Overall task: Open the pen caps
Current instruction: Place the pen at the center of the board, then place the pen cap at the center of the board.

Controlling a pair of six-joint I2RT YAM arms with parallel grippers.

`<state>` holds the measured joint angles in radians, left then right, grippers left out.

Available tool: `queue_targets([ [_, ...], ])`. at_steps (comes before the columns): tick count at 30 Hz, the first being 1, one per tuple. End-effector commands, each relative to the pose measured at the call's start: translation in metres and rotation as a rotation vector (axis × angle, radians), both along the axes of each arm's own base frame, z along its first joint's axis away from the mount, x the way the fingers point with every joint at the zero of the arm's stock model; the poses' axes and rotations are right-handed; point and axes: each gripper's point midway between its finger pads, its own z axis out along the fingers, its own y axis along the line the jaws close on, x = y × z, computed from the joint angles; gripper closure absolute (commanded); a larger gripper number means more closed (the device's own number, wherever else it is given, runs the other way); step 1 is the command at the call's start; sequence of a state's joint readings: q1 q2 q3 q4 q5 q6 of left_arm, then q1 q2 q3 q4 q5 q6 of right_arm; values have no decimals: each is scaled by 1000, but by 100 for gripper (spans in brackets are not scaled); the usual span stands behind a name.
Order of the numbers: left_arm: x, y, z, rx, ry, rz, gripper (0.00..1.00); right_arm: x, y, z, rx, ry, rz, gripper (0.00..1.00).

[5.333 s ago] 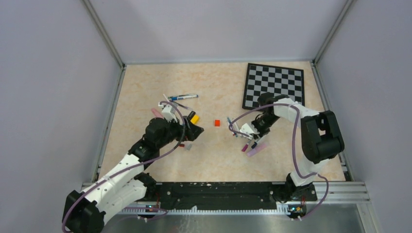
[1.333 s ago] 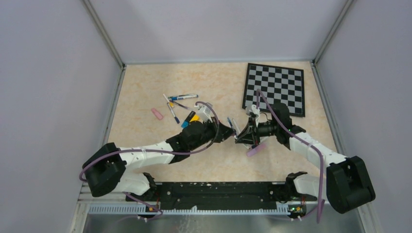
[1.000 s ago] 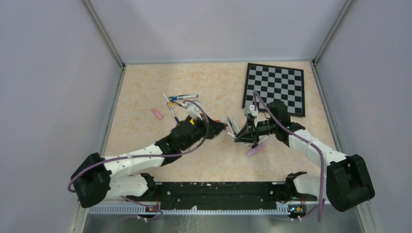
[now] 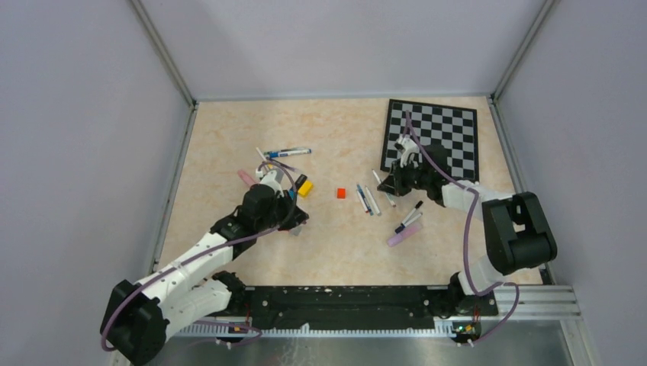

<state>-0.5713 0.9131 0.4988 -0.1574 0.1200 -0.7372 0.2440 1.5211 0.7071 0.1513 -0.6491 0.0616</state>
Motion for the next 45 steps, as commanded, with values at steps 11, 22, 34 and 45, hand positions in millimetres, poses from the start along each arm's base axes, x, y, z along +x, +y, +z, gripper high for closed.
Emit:
queue_targets([
  [11, -5, -12, -51, 236, 102, -56, 89, 27, -7, -23, -43, 96, -118, 83],
  [22, -2, -12, -68, 346, 139, -47, 85, 24, -6, -21, -31, 105, -120, 73],
  [34, 3, -11, -73, 406, 154, -52, 76, 8, 1, 20, 40, -12, 0, 71],
  [45, 8, -6, -77, 479, 171, -41, 69, 0, -3, 32, 65, -54, 29, 71],
])
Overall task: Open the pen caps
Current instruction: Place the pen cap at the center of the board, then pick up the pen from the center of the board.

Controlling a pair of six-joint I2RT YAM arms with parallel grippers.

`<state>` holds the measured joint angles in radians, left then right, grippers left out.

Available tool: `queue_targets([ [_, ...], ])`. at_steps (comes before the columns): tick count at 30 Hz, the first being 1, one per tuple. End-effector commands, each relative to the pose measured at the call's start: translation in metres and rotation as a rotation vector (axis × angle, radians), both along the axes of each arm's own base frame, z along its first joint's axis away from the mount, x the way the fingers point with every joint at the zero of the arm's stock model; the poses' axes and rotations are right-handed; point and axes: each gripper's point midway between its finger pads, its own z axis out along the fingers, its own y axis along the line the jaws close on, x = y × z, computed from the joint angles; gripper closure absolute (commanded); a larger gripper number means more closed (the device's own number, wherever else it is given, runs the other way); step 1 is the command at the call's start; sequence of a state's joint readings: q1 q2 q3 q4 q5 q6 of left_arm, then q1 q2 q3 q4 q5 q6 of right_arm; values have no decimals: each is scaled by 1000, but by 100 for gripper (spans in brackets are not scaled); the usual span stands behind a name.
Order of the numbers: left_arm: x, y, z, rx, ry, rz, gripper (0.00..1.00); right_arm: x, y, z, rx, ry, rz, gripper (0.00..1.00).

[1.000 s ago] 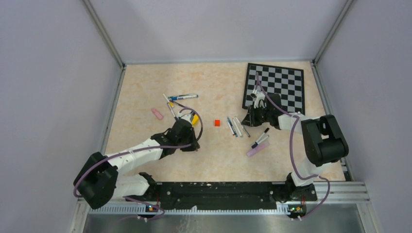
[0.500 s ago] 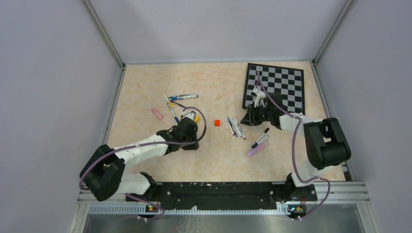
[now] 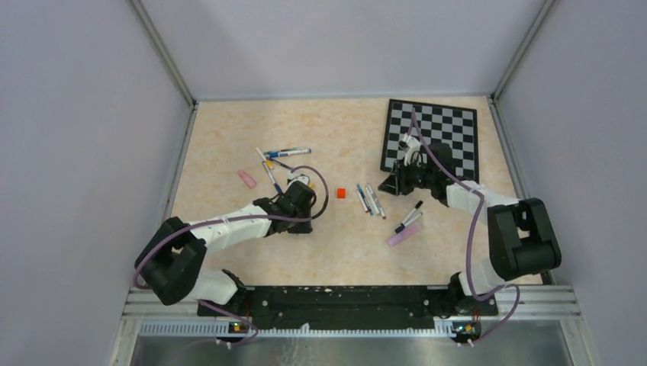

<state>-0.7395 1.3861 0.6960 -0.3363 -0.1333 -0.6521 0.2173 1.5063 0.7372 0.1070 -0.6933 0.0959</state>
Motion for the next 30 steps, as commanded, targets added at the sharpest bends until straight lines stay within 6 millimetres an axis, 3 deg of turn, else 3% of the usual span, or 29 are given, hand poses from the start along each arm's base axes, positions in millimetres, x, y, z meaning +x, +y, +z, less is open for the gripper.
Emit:
queue_targets([
  [1, 10, -3, 14, 9, -43, -3, 69, -2, -1, 20, 22, -96, 42, 71],
  [11, 13, 4, 40, 3, -102, 11, 67, -20, -3, 33, 6, -204, 161, 71],
  [19, 10, 10, 63, -40, -172, 7, 65, -59, -6, 48, -13, -378, 405, 71],
  [23, 13, 17, 93, -76, -286, 9, 65, -77, -14, 53, -55, -494, 486, 68],
  [26, 16, 27, 127, -137, -423, 40, 48, -90, -22, 53, -99, -565, 542, 56],
  [30, 11, 37, 164, -260, -616, 41, 15, -105, -28, 47, -161, -596, 634, 49],
])
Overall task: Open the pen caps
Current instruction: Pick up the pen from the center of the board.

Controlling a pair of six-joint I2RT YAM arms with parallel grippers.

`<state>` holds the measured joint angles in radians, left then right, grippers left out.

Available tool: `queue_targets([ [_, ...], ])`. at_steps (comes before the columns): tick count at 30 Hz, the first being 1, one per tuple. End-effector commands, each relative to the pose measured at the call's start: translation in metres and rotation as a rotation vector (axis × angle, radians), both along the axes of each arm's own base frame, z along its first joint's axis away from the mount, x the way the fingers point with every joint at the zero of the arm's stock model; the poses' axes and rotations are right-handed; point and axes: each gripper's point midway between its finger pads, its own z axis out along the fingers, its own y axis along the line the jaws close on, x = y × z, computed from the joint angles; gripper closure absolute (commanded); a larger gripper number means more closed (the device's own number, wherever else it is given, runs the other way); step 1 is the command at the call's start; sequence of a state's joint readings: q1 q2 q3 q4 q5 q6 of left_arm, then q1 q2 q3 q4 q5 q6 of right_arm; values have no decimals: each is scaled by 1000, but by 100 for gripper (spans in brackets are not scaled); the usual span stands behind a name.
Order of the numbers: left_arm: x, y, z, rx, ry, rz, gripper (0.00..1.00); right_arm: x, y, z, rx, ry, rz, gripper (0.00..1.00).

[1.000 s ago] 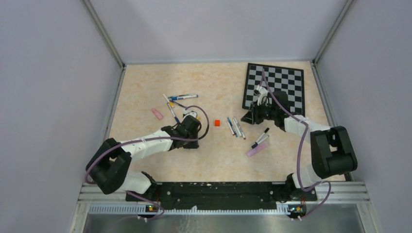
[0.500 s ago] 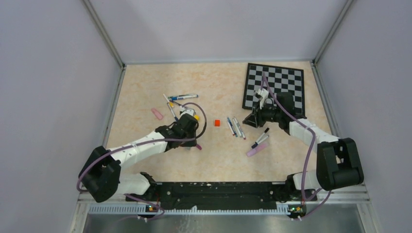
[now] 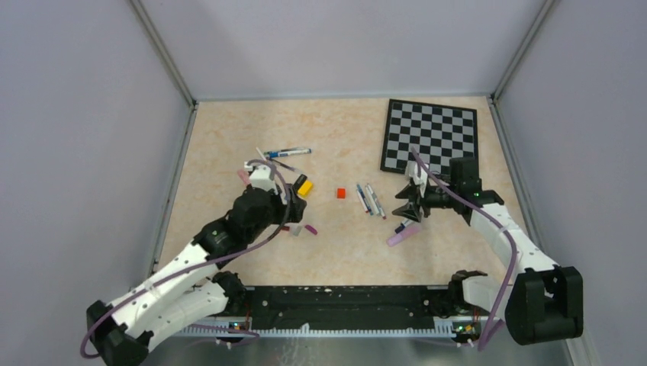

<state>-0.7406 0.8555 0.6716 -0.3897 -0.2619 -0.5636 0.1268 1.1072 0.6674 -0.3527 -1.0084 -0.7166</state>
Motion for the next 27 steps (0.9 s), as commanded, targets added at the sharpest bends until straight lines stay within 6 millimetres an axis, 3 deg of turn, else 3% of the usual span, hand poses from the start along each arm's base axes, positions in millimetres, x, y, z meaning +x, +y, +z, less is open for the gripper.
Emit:
queue_targets([
  [1, -1, 12, 45, -125, -243, 3, 4, -25, -6, -7, -82, -105, 169, 49],
  [6, -18, 9, 64, -262, -337, -56, 1, -58, -19, -20, -207, -165, 415, 48],
  [13, -23, -10, 45, -325, -290, -120, 1, -78, -24, -43, -247, -175, 686, 49],
  [17, -22, -20, 39, -331, -264, -155, 1, -74, -30, -62, -314, -169, 762, 52],
  [27, -17, -31, 24, -343, -224, -160, 1, -43, -43, -93, -501, -177, 754, 56],
])
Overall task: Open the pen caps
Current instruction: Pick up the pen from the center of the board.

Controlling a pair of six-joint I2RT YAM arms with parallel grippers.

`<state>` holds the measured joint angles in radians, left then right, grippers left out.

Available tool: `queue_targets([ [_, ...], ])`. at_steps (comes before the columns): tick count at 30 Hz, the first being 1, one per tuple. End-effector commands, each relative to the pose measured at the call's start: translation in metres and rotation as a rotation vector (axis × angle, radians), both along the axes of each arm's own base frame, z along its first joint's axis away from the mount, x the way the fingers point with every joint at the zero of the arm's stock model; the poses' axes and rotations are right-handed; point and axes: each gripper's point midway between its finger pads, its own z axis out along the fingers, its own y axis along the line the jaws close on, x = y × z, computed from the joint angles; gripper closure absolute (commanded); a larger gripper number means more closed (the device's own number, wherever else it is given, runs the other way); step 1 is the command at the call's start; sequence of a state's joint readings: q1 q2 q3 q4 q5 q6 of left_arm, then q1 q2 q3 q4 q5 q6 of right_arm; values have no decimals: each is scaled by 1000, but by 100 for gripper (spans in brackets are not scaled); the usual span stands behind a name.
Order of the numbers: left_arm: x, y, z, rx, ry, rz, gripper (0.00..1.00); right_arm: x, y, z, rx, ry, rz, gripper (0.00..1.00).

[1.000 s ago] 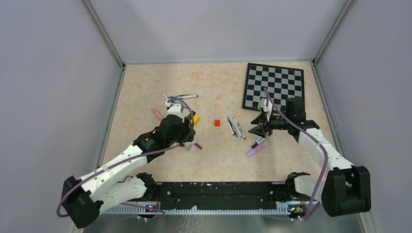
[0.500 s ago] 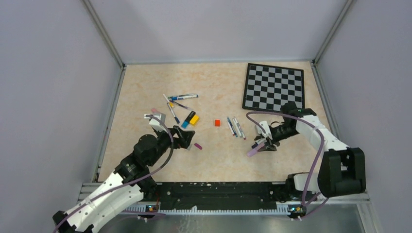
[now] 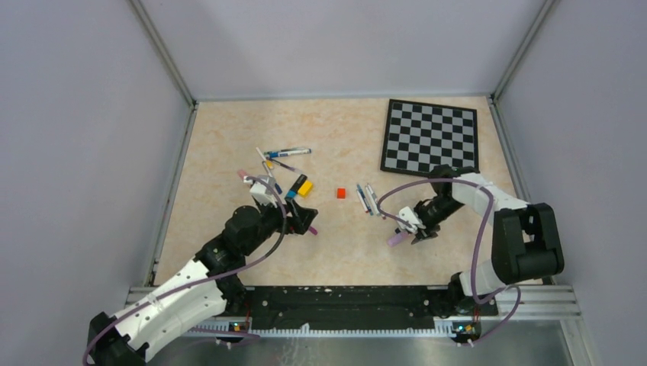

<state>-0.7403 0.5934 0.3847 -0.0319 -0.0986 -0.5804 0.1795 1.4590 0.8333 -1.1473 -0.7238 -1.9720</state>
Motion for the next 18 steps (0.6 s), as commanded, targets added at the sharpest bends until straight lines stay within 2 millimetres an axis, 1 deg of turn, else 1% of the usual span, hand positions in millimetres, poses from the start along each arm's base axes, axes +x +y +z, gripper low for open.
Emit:
queue_targets([
  [1, 3, -10, 11, -58, -27, -18, 1, 24, 3, -5, -42, -79, 43, 56],
  [5, 4, -11, 7, -52, -9, -19, 1, 28, 6, -12, -70, -76, 67, 59],
  [10, 4, -12, 5, -56, 5, -17, 1, 31, 6, -22, -120, -81, 83, 63],
  [18, 4, -14, 8, -63, 9, -21, 1, 28, 2, -34, -190, -81, 93, 70],
])
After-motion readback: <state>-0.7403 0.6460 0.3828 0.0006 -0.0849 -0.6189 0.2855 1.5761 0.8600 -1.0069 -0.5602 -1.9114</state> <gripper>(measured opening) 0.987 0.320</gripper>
